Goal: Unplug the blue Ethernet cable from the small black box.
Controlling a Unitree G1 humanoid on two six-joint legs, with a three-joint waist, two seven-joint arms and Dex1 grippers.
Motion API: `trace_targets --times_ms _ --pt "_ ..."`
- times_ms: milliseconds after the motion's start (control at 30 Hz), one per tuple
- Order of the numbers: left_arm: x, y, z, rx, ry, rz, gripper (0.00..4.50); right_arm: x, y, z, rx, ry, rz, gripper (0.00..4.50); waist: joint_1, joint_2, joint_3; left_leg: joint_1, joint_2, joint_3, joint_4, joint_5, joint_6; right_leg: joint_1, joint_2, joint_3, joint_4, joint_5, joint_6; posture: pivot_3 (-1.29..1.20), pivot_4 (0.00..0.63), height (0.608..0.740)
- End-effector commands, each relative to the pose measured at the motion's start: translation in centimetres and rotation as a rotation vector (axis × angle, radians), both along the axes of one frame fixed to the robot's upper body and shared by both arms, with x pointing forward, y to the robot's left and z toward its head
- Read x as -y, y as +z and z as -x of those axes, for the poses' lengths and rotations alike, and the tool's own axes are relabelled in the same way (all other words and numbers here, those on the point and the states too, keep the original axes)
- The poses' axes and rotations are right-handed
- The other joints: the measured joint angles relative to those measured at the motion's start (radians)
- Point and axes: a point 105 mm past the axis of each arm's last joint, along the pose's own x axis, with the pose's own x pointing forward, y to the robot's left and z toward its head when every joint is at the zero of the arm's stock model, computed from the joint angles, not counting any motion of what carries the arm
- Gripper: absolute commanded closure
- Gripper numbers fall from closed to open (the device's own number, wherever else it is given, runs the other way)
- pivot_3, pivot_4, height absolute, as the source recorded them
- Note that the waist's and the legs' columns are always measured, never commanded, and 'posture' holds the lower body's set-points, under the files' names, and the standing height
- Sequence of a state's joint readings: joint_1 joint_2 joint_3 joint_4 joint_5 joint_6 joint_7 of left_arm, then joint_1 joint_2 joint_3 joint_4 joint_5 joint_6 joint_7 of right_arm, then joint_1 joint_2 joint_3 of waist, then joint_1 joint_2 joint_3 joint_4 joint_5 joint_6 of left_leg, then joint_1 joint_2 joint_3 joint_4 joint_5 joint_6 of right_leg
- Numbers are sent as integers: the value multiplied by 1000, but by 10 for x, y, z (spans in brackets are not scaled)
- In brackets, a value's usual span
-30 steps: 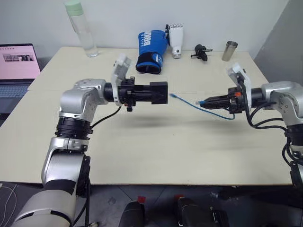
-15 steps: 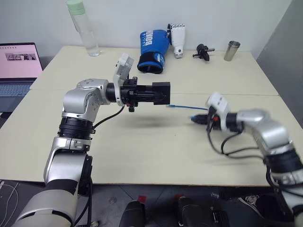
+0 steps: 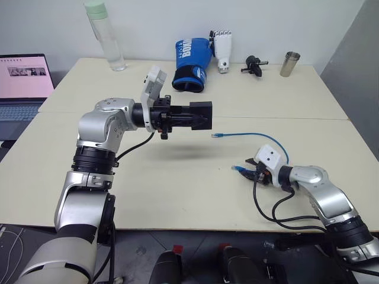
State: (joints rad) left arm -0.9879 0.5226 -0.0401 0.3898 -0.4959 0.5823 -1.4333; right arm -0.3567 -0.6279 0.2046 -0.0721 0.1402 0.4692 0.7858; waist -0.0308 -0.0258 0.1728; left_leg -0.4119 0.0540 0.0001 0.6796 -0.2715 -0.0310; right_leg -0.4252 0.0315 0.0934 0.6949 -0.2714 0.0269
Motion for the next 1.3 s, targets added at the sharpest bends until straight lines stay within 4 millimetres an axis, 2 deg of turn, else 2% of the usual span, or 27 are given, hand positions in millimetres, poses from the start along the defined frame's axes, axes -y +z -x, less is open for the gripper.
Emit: trace_targets --times_ms 33,167,267,400,500,600,767,833,933,1033,1133,1300 --pt "2 14 2 53 -18 6 3705 -13 33 13 -6 72 -90 976 0 0 0 0 0 0 0 0 0 0 0 0 0 0 0 0 150 740" --pt "-2 14 2 54 -8 4 3705 -24 73 27 -91 106 -250 84 0 0 0 0 0 0 0 0 0 0 0 0 0 0 0 0 150 740" --pt "-5 12 4 52 -2 4 3705 -25 101 34 -147 108 -357 21 0 0 0 0 0 -1 0 0 0 0 0 0 1 0 0 0 150 740" --pt "-16 11 3 46 47 11 3705 -13 162 35 -108 143 -452 21 0 1 1 0 0 0 0 0 0 0 0 0 0 0 0 0 150 740" --pt "-24 12 1 47 88 22 3705 -10 182 41 -102 170 -467 21 1 1 1 0 0 -1 -1 0 0 0 0 -1 -1 0 0 0 150 740" --pt "-34 10 -5 58 159 21 3705 -13 190 46 -93 192 -478 21 1 0 0 -1 1 -2 -1 0 0 0 0 -3 -2 0 -1 0 150 740" --pt "-58 -11 -38 137 462 -18 3705 -24 185 46 -34 190 -440 21 0 1 0 -1 1 -1 -1 0 0 0 0 -1 -1 0 -1 0 150 740" --pt "-66 -21 -55 174 629 -38 3705 -27 179 44 -5 173 -404 21 1 1 0 -1 1 -1 -1 0 0 0 0 -2 -1 0 -1 0 150 740" --pt "-80 -52 -77 234 857 -139 3705 -33 172 43 3 176 -401 21 5 0 0 -2 1 -2 0 0 0 0 -1 -3 -1 0 -1 0 150 740" --pt "-86 -82 -86 261 987 -180 3705 -38 170 43 9 192 -405 21 4 0 0 -2 -1 -1 0 0 0 -1 -2 -2 -1 0 0 0 150 740" --pt "-103 -100 -97 229 1190 -131 3705 -39 170 42 9 196 -405 21 5 0 0 -3 -2 -2 0 0 0 -2 -5 -3 -1 0 0 0 150 740" --pt "-111 -122 -101 192 1301 -122 3705 -38 167 41 7 188 -401 21 4 0 0 -4 -5 -3 0 0 1 -1 -8 -4 -1 0 1 0 150 740"
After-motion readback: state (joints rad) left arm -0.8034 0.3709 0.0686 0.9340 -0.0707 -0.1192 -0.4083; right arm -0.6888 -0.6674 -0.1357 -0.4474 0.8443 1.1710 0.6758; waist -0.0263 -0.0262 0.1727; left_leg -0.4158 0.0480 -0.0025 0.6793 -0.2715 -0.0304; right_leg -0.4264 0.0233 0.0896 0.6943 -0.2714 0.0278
